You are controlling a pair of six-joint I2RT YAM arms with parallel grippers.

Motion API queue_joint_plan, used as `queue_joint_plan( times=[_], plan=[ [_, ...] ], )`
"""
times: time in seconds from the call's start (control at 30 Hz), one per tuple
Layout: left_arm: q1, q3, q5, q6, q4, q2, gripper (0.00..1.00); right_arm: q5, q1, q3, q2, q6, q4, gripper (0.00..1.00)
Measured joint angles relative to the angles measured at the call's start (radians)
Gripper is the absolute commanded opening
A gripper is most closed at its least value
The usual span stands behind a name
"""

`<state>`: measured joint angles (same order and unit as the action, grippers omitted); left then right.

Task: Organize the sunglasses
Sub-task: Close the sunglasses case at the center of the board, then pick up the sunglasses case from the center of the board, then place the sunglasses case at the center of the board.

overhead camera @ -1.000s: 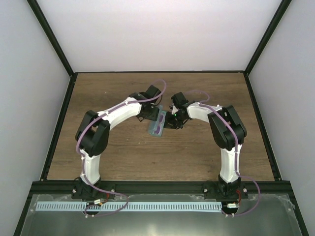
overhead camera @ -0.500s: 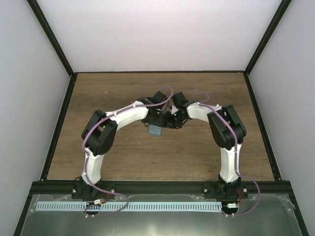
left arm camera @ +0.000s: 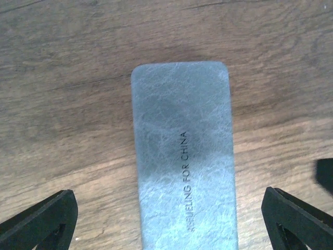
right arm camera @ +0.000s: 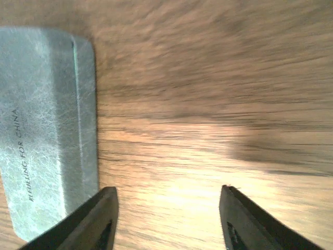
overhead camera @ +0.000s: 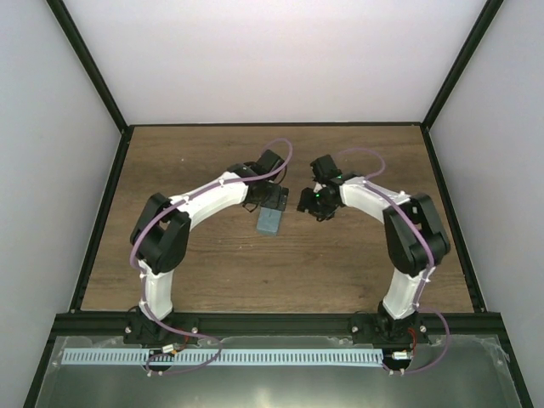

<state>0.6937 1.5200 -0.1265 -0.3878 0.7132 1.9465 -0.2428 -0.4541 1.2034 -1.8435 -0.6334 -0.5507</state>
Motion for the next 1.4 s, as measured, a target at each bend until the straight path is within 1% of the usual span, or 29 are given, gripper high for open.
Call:
queue_joint_plan(
  times=[0.07,0.17,0.3,0.4,0.53,0.6,0.67,0.77,0.87,1.0,1.2,1.27,1.4],
  plan=[
    [0.0,0.02,0.002,0.002,0.0,0.021,1.0,0.029,0.031,-0.035,0.065,-0.009,-0.004,0.64],
    [0.001,0.057,0.005,0.002,0.002,0.069,1.0,0.046,0.081,-0.075,0.134,-0.016,-0.003,0.65],
    [0.005,0.086,0.008,0.003,0.004,0.124,0.99,0.06,0.116,-0.109,0.161,-0.017,-0.003,0.65],
    [0.008,0.113,0.007,0.003,0.016,0.167,0.91,0.061,0.117,-0.13,0.163,-0.014,-0.008,0.65],
    [0.01,0.132,0.001,0.002,0.019,0.214,0.73,0.061,0.117,-0.141,0.168,-0.01,-0.012,0.65],
    [0.011,0.132,-0.001,0.005,0.027,0.219,0.66,0.061,0.119,-0.141,0.171,-0.007,-0.012,0.65],
    [0.012,0.132,-0.005,0.004,0.031,0.218,0.64,0.061,0.119,-0.143,0.175,-0.005,-0.011,0.65],
    [0.013,0.115,-0.012,0.0,0.019,0.209,0.64,0.06,0.119,-0.148,0.182,-0.002,-0.012,0.65],
    [0.013,0.067,-0.031,-0.003,0.016,0.175,0.64,0.054,0.119,-0.16,0.184,-0.002,-0.01,0.65],
    [0.012,-0.054,-0.063,-0.013,0.035,0.075,0.64,0.04,0.119,-0.18,0.184,-0.002,-0.002,0.64],
    [0.01,-0.261,-0.083,-0.042,0.021,-0.144,0.64,0.03,0.119,-0.207,0.184,-0.002,0.007,0.64],
    [0.006,-0.352,-0.085,-0.052,-0.003,-0.23,0.64,0.026,0.119,-0.207,0.184,-0.002,0.018,0.64],
    [-0.012,-0.508,-0.067,-0.061,-0.05,-0.352,0.65,0.007,0.119,-0.207,0.184,-0.003,0.034,0.64]
  ],
)
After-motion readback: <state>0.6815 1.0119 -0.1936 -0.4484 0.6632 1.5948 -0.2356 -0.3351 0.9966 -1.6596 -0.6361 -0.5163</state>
